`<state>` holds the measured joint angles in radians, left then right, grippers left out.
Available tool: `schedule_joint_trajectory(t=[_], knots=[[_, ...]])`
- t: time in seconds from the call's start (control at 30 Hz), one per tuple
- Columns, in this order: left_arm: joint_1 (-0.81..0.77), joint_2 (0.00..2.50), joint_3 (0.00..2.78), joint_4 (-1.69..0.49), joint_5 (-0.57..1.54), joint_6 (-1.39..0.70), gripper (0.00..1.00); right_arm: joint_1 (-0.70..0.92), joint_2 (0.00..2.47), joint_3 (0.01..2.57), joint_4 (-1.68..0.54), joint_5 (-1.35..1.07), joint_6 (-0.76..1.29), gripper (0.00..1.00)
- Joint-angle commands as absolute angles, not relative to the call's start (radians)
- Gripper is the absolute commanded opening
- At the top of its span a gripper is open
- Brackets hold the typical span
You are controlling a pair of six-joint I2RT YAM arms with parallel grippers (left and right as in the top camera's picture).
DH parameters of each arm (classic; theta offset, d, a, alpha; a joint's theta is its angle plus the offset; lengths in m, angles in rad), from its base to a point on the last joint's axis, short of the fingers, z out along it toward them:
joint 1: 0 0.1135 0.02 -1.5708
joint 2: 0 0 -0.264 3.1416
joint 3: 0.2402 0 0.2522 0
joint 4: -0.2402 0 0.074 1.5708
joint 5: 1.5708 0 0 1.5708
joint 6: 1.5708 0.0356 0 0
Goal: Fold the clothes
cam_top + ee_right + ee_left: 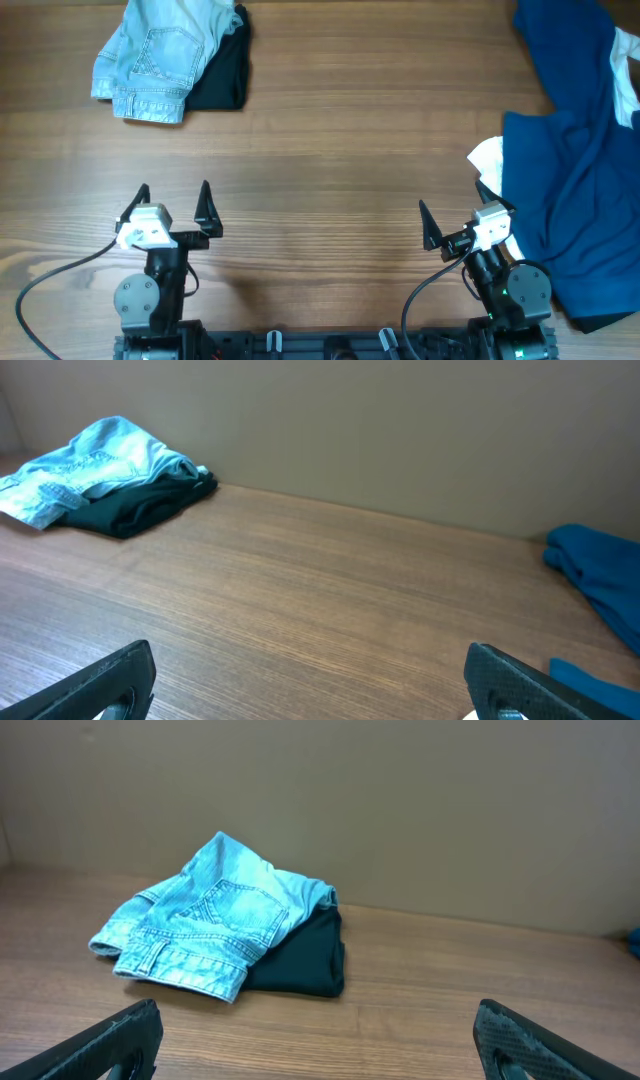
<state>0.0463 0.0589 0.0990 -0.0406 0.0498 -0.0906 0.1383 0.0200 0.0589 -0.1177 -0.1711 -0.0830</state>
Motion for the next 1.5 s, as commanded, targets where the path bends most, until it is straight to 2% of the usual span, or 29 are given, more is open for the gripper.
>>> schedule_joint_trajectory(t=[0.0,1.47], knots=[[0.041,0.003,0.066,-0.032,0.036,-0.086,1.0,0.133,0.011,0.058,-0.114,-0.163,-0.072,1.0],[-0.005,0.003,0.006,-0.075,0.032,-0.086,1.0,0.133,0.011,0.058,-0.114,-0.163,-0.072,1.0]])
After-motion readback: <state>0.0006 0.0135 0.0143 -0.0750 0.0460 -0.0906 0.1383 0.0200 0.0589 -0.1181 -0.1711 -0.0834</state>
